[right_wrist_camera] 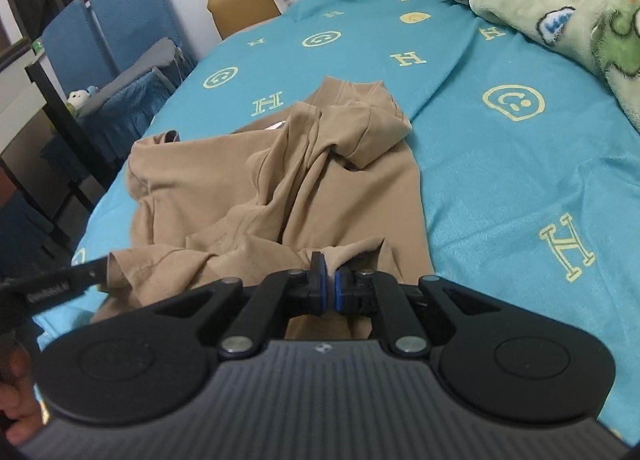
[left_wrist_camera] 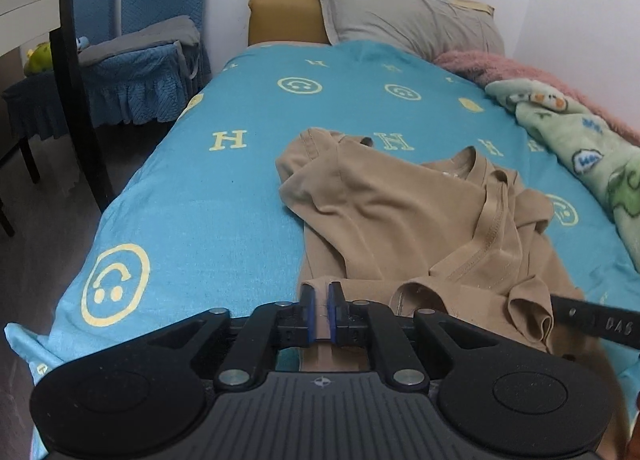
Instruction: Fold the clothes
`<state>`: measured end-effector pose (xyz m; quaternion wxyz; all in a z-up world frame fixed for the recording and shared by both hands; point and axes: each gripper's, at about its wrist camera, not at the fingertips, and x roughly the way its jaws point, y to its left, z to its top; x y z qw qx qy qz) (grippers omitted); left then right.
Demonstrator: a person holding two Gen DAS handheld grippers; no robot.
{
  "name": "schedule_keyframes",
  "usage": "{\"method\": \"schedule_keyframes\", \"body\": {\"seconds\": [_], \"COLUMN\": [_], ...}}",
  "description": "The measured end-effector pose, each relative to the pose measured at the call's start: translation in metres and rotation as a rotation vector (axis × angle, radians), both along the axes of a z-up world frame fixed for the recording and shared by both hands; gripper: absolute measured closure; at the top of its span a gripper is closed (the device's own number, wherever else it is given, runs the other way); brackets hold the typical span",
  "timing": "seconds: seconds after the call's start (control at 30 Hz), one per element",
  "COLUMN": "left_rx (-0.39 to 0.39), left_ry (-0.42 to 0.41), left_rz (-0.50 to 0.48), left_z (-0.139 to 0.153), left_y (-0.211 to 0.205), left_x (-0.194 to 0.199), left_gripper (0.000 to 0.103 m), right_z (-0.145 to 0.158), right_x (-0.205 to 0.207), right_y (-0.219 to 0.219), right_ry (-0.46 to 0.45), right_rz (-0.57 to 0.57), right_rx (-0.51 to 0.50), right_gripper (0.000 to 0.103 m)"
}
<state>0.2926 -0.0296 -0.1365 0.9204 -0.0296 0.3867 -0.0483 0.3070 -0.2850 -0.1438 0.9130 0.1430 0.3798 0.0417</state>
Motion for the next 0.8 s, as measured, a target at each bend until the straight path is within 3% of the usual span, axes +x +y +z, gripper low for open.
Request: {"method": "schedule_keyframes", "body": {"seconds": [0.03,0.2,0.27,0.3,0.33,0.37,0.53,0.63,0.8], "left_rx": [0.002,0.011,0.014,0.021,0.03,0.038,0.021,0.063,-0.005], "left_ry": [0.0,-0.033,-0.046,-0.058,-0.073,-0.092,-0.183,-0.239,-0.261], "left_rz": [0.0,-0.019,-0.027,-0.036,-0.042,-0.049,-0.073,-0.089,-0.075], "left_z": [0.0,0.027,0.038,0.045,0.053,0.061,0.096,0.106,0.111], "left_y": [0.0,0.005,0.006,0.006,0.007,0.006,0.008,0.002,0.007], "left_x": [-0.001,-0.027,-0.037,-0.046,-0.056,-0.067,-0.124,-0.159,-0.195], "left_gripper": [0.089,0.043,0.037,0.031,0.027,0.02,0.007,0.005,0.004], "right_z": [0.001,0.028,0.04,0.046,0.052,0.059,0.084,0.095,0.107], "right_x": [0.0,-0.024,-0.035,-0.041,-0.047,-0.052,-0.089,-0.117,-0.16], "right_y": [-0.001,-0.002,-0.002,-0.002,-0.002,-0.002,0.001,0.005,0.013], "right_ry": [0.005,-0.039,-0.063,-0.075,-0.086,-0.098,-0.17,-0.224,-0.303], "right_rz": [-0.004,-0.033,-0.045,-0.051,-0.058,-0.064,-0.073,-0.061,-0.045], "right_rx": [0.006,-0.011,-0.022,-0.027,-0.033,-0.038,-0.062,-0.073,-0.105], "right_gripper": [0.094,0.089,0.064,0.038,0.019,0.014,0.017,0.017,0.017]}}
